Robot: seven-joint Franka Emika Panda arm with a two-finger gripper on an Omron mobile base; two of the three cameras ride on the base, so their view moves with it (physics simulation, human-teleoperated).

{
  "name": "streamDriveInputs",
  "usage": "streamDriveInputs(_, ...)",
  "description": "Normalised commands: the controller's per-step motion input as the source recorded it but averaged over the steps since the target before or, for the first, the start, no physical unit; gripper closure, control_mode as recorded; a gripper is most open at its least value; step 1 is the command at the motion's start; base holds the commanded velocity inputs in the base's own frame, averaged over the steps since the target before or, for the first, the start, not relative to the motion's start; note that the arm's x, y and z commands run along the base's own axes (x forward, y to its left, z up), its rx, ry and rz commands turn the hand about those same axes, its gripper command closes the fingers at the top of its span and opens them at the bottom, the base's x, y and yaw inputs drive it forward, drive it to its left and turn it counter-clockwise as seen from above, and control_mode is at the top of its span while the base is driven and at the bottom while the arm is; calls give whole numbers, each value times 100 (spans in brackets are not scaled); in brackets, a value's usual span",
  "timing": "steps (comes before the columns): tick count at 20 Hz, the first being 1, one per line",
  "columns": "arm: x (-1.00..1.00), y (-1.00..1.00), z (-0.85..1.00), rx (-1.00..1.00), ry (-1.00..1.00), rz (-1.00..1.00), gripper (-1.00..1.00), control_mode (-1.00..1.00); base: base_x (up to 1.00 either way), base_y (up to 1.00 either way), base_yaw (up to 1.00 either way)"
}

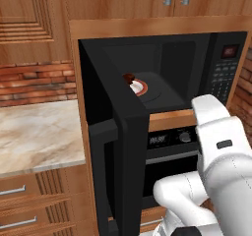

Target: Transport the steak from the fridge to the microwave and turn on the microwave.

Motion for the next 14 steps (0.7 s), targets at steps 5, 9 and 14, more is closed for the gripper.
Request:
streamDriveInputs(5, -81, 2, 0, -16, -20, 0, -100, -100, 0, 0, 0)
streamDriveInputs(9, -69, 12, -4, -17, -19, 0, -100, -100, 0, 0, 0)
streamDriveInputs(14, -55, 25, -13, -15, -14, 0, -100, -100, 0, 0, 0)
